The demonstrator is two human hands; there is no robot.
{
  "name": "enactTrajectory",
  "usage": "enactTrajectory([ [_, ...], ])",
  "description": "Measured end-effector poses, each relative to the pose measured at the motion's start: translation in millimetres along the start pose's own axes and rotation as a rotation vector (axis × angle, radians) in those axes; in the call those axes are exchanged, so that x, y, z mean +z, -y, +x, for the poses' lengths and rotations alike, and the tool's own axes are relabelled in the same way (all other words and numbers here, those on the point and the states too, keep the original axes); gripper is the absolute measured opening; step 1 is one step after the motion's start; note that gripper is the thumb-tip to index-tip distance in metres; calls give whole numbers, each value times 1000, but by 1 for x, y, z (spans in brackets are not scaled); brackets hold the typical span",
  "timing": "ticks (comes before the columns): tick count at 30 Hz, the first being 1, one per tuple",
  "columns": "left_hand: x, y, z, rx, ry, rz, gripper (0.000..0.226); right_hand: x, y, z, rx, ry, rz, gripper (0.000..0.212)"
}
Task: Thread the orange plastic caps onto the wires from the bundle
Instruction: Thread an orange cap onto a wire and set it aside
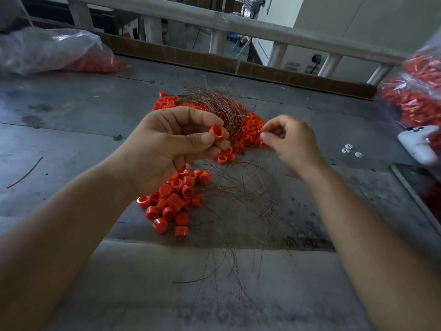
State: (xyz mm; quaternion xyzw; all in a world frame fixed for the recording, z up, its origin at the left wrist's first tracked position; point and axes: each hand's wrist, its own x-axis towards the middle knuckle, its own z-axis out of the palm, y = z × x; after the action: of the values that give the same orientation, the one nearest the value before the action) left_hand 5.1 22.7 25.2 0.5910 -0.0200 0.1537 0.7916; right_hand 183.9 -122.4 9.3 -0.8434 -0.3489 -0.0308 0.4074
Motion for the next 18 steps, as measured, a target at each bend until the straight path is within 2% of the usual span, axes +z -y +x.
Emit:
enactTrajectory([
  [4, -1, -2, 0, 2, -6, 19, 19, -22, 16, -6, 142, 66, 622, 13],
  [7, 1, -1, 0, -6, -42, 57, 19, -24, 34, -15, 195, 200, 896, 4],
  [11, 3, -1, 0, -16, -105, 106, 22, -14, 51, -27, 253, 355, 988, 11],
  [18, 5, -2, 0, -6, -113, 191, 21, -6, 57, -33, 228, 449, 995, 13],
])
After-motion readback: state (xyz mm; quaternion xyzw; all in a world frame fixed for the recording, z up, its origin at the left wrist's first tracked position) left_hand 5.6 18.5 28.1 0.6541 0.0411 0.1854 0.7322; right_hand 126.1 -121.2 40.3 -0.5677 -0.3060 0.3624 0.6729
